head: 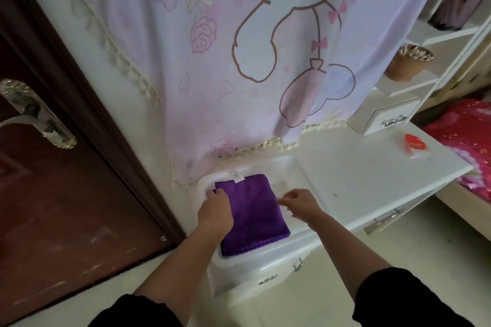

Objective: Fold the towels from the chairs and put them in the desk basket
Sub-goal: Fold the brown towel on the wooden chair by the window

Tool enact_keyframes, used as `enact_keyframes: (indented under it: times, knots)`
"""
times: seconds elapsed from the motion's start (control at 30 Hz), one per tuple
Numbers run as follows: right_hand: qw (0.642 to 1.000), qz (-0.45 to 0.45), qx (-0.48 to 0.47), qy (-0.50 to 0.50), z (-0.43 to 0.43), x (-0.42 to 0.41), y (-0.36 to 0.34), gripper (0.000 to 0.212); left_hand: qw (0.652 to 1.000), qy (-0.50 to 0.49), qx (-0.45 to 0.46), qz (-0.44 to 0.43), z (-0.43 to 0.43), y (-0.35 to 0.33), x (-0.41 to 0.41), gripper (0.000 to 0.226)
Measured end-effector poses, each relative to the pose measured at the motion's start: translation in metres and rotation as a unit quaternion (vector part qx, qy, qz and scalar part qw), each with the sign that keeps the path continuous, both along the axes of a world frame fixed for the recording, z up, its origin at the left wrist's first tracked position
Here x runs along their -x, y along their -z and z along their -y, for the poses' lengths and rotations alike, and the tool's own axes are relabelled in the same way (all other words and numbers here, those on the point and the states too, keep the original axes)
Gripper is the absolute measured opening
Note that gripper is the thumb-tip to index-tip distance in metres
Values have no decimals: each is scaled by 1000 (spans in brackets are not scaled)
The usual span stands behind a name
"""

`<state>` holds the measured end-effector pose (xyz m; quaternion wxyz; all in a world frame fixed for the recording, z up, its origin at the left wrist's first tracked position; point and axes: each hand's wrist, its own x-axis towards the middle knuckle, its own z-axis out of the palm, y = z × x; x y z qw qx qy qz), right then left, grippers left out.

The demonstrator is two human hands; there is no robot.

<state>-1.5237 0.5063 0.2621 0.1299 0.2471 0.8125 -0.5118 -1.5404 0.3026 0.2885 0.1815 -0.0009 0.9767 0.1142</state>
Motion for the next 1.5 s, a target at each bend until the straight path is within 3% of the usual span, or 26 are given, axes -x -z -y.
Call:
enact_keyframes:
  times: [0.13, 0.37, 0.53, 0.77, 0.93, 1.27, 1.5]
  knots:
    - [997, -55, -50, 15, -23, -23, -27, 34, 997, 70, -29, -28, -34, -12, 2, 58]
    - [975, -80, -120, 171, -111, -130, -57, 25, 947, 273, -136, -102, -178, -20, -47, 36]
    - [933, -67, -163, 312, -178, -255, -60, 9, 872, 453, -139, -123, -282, -28, -140, 34]
    - [879, 15, -234, 414, -243, -472, -50, 28, 779, 612, -96, -94, -400, -35, -322, 36]
    - [822, 105, -277, 487, -275, -660, -61, 35, 685, 720, -94, -64, -480, -43, -501, 32]
    - [718, 214, -291, 595, -318, -899, -81, 40, 500, 858, -80, -81, -595, -63, -751, 36]
    - [666, 225, -287, 651, -413, -1024, -77, 39, 423, 897, -73, -108, -723, -60, -887, 36]
